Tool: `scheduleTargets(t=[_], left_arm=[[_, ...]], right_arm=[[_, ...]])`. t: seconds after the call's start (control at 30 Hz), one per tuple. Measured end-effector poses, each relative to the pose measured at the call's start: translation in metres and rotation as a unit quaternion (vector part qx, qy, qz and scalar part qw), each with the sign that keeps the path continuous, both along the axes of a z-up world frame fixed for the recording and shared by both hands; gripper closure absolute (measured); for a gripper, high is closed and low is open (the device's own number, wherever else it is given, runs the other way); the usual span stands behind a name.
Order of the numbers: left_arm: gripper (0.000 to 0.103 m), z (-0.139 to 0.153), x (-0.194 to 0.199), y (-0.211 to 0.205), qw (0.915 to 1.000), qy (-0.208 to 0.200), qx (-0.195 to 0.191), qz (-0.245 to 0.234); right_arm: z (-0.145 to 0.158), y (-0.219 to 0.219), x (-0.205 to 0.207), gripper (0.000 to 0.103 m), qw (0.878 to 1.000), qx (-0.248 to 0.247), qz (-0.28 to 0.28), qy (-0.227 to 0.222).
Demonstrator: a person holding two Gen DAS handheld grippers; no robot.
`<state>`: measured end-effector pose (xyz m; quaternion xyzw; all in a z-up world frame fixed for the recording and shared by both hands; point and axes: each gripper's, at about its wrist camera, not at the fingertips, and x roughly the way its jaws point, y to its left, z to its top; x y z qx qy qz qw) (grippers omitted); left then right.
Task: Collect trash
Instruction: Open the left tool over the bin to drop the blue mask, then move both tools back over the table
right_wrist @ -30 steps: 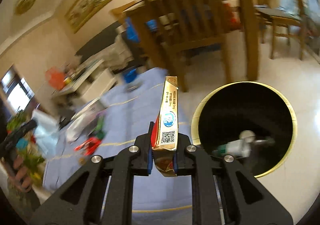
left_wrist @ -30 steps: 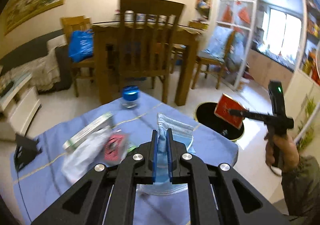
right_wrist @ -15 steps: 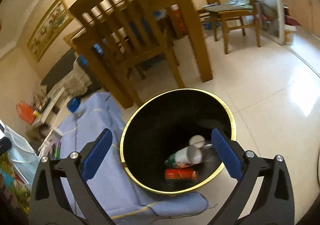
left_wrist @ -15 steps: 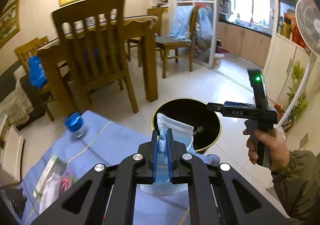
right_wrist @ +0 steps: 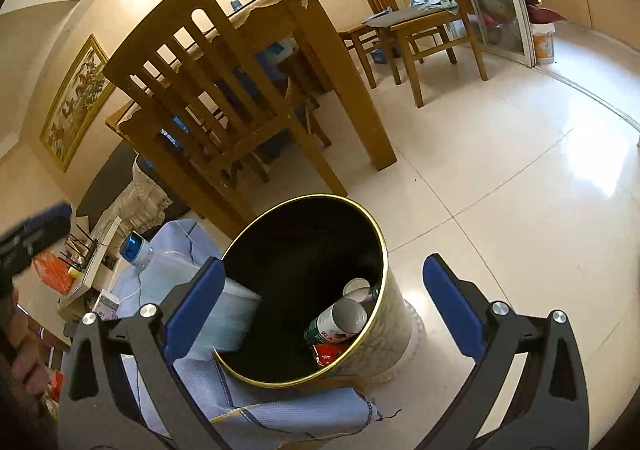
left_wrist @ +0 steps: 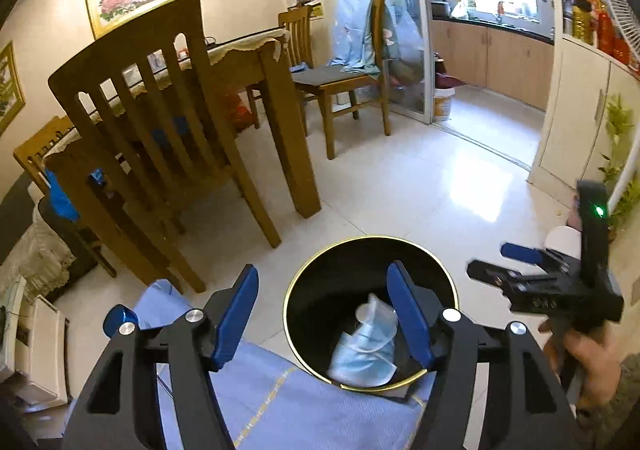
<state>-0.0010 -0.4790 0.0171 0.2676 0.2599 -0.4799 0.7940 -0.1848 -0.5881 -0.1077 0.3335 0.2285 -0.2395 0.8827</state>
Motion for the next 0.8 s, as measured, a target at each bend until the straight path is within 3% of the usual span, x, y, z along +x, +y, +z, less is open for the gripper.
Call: scheduleTargets(t=[0.1,0.23,0.33,0.47,0.6,0.7,0.8], left_arm=[[0.039,-0.002,0.0,0.007,0.9998,0.017,0.003,0.0],[0.039,0.0,-0.014,0.043,0.9999,-0.008,0.007,-0.009],[0.033,0.008,-0.016,0.091,0.9997,-0.021,-0.007,0.005],[0.018,0.023,0.0,0.177,0.9951,-0.028,-0.056,0.076],[0.017,0.027,0.029,0.266,0.9783,-0.022,-0.098,0.181],[0.017,0.014,0.039,0.319,0.9614,-0.052,-0.085,0.257],[0.017,-0.012,0.042,0.358,0.952,-0.052,-0.058,0.296]], right_arm=[[-0.004,0.002,-0.002,0.005,1.0,0.005,0.002,-0.003],[-0.006,0.01,0.004,0.005,1.0,0.006,0.014,-0.003],[-0.004,0.03,0.019,0.005,0.999,0.004,0.041,-0.002],[0.008,0.081,0.056,0.005,0.993,-0.016,0.118,0.002],[0.017,0.165,0.102,0.005,0.972,-0.047,0.229,0.016],[0.02,0.215,0.127,0.005,0.957,-0.059,0.284,0.024],[0.023,0.288,0.167,0.005,0.928,-0.084,0.36,0.049]])
